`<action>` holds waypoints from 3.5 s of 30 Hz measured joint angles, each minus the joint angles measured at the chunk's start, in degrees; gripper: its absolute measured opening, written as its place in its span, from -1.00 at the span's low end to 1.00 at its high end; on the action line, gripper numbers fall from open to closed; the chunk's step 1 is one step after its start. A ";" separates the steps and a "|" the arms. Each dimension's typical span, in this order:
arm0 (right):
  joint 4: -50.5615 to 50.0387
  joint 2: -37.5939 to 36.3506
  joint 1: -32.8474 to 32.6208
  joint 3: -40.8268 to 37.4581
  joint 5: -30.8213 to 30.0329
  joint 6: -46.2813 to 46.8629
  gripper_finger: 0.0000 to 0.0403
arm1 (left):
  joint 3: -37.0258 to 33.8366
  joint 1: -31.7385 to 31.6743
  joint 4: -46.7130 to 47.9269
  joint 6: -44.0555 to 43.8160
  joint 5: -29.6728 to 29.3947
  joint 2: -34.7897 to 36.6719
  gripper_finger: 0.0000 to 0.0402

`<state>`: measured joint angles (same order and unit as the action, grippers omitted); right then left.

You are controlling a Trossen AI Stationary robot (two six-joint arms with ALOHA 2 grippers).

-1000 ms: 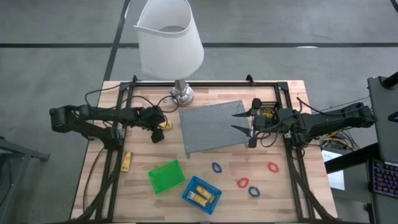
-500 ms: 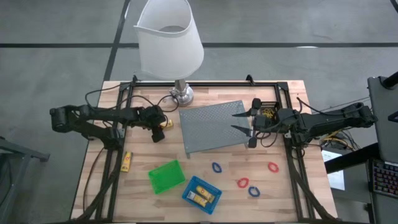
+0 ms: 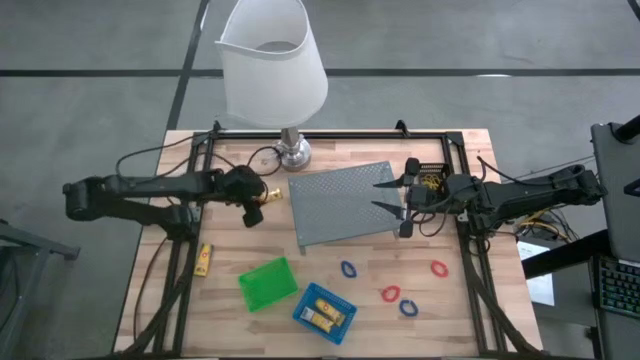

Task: Pick & Place Office Desk Supplies
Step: Put the crayon box into the blue basket

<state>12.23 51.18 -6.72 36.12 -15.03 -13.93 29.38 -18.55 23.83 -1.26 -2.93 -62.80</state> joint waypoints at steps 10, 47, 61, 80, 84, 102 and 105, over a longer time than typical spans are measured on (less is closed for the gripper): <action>-0.02 0.00 0.00 0.00 -0.02 0.00 -0.08 | 4.31 16.47 -2.95 3.04 -5.36 12.67 -0.23; 0.00 0.00 -0.02 0.00 -0.02 0.00 -0.08 | 35.22 42.81 6.50 -4.62 -14.66 -20.75 -0.23; 0.00 0.00 -0.01 0.00 -0.01 -0.01 -0.08 | 46.58 44.21 8.96 -7.12 -12.05 -36.37 -0.23; 0.00 0.00 -0.01 0.00 -0.02 -0.01 -0.08 | 46.29 50.40 0.15 -9.66 -8.91 -37.35 -0.23; 0.00 0.00 -0.02 0.00 0.00 0.00 -0.08 | 46.22 50.45 -1.89 -9.72 -7.30 -38.97 -0.23; -0.01 0.01 -0.02 0.00 -0.02 0.00 -0.08 | 46.03 50.23 -3.05 -9.77 -3.48 -49.43 -0.23; -0.02 0.00 -0.02 0.00 -0.02 0.00 -0.08 | 46.03 50.12 -2.97 -9.05 -3.00 -49.65 -0.23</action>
<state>12.21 51.18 -6.74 36.12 -15.05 -13.93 75.42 31.57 20.86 -10.31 -5.93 -112.44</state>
